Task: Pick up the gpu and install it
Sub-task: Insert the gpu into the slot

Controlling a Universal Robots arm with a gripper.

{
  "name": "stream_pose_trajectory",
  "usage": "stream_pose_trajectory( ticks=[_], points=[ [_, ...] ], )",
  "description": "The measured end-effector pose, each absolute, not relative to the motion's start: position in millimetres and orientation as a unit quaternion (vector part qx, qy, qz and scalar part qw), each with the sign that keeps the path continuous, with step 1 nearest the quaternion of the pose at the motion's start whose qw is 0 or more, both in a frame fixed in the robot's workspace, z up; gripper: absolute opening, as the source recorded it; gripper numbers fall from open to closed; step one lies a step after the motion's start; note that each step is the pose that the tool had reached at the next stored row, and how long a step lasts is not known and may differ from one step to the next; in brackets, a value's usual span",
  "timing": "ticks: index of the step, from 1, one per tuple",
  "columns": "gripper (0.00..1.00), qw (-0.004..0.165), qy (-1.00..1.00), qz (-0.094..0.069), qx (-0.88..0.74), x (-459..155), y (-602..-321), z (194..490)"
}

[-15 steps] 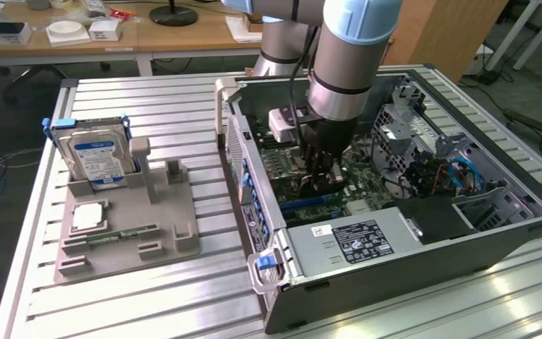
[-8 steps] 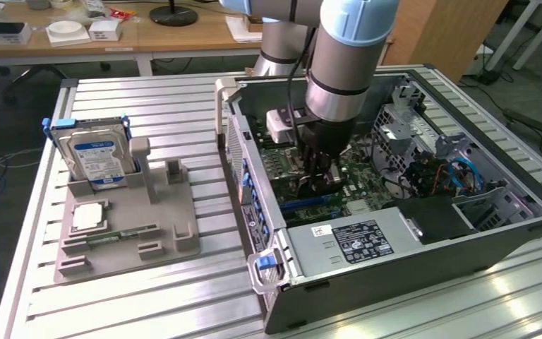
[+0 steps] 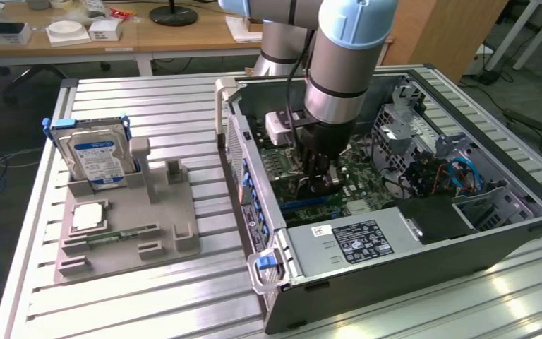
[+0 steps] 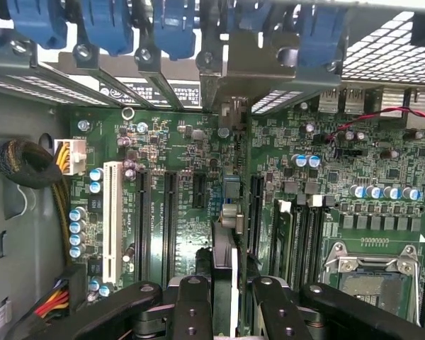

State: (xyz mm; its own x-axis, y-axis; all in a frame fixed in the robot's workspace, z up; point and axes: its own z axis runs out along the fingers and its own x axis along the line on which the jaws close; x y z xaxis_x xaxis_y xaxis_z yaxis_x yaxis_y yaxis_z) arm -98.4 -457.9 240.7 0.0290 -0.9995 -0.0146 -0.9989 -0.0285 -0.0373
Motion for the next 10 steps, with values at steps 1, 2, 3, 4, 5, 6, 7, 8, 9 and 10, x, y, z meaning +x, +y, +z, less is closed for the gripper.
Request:
stream_pose_trajectory(
  ticks=[1, 2, 3, 4, 5, 6, 7, 8, 9, 10],
  points=[
    [0.27, 0.018, 0.697, -0.008, -0.717, -98.4, -457.8, 240.3],
    [0.27, 0.018, 0.697, -0.008, -0.717, -98.4, -457.8, 240.1],
    [0.27, 0.018, 0.697, -0.008, -0.717, -98.4, -457.6, 239.6],
    [0.27, 0.018, 0.697, -0.008, -0.717, -98.3, -457.6, 239.1],
    [0.27, 0.018, 0.697, -0.008, -0.717, -98.4, -457.6, 238.7],
    [0.27, 0.018, 0.697, -0.008, -0.717, -98.4, -457.5, 238.2],
    [0.27, 0.018, 0.697, -0.008, -0.717, -98.5, -457.6, 237.6],
    [0.27, 0.018, 0.697, -0.008, -0.717, -98.5, -457.6, 237.2],
    [0.27, 0.018, 0.697, -0.008, -0.717, -98.5, -457.6, 237.1],
    [0.27, 0.018, 0.697, -0.008, -0.717, -98.5, -457.6, 237.1]
  ],
)
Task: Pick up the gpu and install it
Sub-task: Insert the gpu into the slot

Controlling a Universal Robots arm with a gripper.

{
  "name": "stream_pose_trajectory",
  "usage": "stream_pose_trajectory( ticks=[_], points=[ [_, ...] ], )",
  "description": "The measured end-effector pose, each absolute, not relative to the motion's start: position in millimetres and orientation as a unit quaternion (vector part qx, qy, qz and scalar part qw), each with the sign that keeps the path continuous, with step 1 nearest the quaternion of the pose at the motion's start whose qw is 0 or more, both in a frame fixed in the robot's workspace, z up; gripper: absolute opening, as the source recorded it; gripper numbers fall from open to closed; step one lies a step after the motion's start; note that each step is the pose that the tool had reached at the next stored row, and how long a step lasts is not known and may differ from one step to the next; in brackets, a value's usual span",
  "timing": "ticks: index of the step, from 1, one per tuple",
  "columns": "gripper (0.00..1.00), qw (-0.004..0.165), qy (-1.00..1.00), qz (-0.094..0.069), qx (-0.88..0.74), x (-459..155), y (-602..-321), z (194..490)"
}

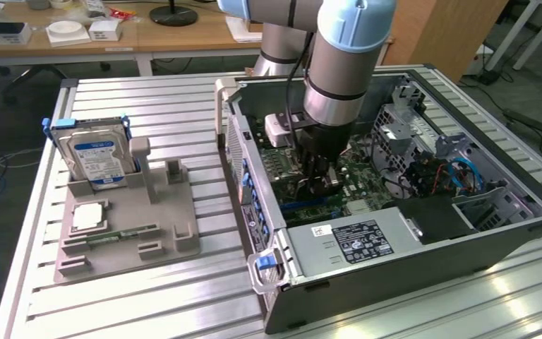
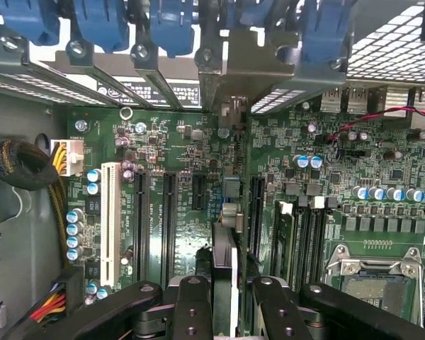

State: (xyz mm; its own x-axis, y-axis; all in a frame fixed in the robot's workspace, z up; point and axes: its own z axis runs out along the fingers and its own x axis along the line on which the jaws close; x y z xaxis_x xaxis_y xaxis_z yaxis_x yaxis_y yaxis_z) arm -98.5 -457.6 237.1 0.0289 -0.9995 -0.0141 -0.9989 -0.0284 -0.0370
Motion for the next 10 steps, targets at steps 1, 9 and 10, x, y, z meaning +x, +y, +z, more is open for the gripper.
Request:
stream_pose_trajectory(
  ticks=[1, 9, 10],
  points=[
    [0.27, 0.018, 0.697, -0.008, -0.717, -98.5, -457.6, 237.0],
    [0.27, 0.019, 0.697, -0.008, -0.717, -98.6, -457.5, 237.2],
    [0.27, 0.019, 0.697, -0.008, -0.717, -98.6, -457.4, 237.4]
  ],
)
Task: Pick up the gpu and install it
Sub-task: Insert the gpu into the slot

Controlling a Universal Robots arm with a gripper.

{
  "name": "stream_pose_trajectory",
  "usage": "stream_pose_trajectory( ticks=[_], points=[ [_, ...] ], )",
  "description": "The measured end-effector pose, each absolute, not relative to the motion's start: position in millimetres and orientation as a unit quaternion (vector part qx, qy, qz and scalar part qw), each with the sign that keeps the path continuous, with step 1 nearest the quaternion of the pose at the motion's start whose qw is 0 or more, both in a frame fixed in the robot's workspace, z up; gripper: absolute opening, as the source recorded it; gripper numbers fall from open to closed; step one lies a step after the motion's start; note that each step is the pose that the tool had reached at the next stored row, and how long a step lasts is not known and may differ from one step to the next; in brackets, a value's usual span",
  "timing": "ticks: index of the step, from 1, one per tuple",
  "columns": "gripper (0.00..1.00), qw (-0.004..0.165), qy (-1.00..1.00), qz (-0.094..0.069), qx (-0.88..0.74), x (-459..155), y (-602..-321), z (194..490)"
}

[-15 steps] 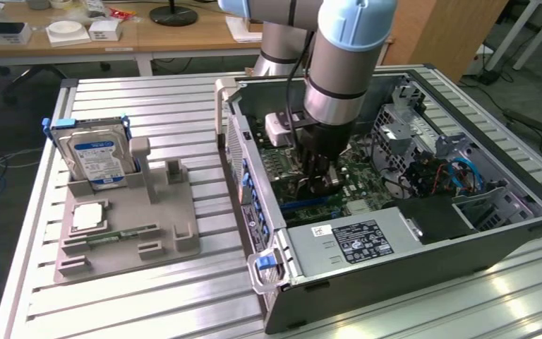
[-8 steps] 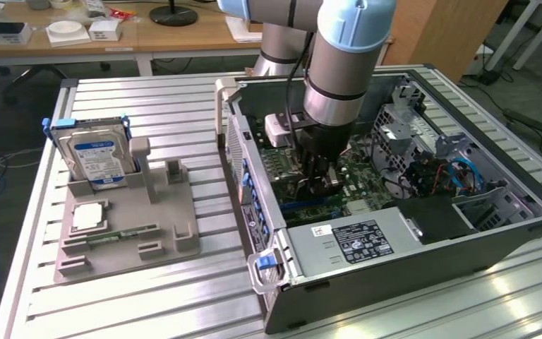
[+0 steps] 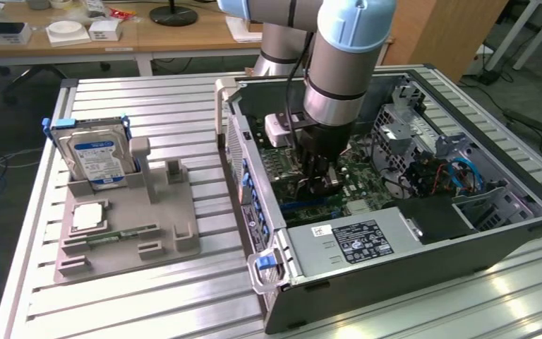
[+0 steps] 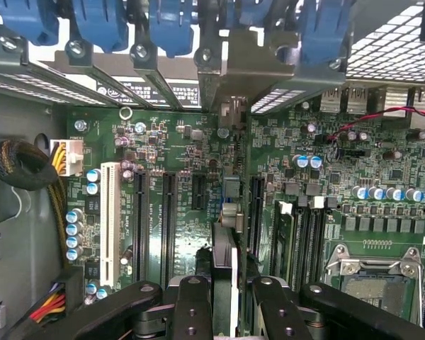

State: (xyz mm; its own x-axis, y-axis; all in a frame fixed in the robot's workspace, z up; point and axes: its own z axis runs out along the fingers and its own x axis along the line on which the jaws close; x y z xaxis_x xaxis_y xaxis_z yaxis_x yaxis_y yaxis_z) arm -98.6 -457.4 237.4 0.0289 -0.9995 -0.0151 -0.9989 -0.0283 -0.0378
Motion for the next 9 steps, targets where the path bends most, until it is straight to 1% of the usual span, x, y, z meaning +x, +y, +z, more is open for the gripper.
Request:
stream_pose_trajectory(
  ticks=[9],
  points=[
    [0.27, 0.018, 0.697, -0.008, -0.717, -98.8, -457.5, 238.4]
  ],
)
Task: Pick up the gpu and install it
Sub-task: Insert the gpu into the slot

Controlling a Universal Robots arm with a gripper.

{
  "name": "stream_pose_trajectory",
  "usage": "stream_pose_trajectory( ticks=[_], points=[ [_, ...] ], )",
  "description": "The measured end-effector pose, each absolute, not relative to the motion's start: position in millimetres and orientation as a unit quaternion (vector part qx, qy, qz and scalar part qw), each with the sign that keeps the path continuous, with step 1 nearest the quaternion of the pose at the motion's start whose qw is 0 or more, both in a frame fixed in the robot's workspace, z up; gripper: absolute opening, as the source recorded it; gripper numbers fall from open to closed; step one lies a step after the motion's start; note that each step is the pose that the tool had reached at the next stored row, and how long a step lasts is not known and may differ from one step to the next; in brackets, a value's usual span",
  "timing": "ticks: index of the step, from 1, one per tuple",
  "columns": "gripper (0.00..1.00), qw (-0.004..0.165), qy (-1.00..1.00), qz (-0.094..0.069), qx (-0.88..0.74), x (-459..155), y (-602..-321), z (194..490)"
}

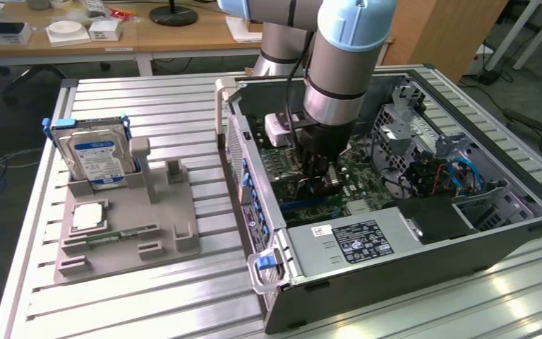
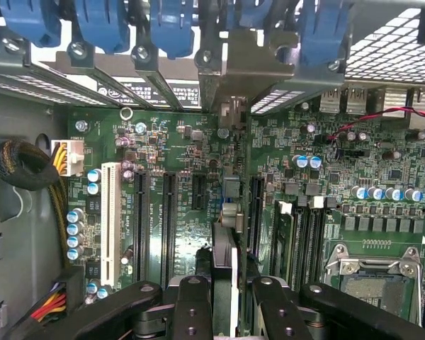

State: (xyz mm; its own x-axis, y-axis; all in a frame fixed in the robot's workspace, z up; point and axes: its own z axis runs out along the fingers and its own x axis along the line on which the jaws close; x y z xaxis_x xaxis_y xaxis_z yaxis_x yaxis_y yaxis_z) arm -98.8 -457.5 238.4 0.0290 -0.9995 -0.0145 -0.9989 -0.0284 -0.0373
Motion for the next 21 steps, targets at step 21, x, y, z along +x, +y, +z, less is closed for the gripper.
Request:
stream_pose_trajectory(
  ticks=[21],
  points=[
    [0.27, 0.022, 0.702, -0.012, -0.712, -102.8, -458.2, 239.8]
  ],
)
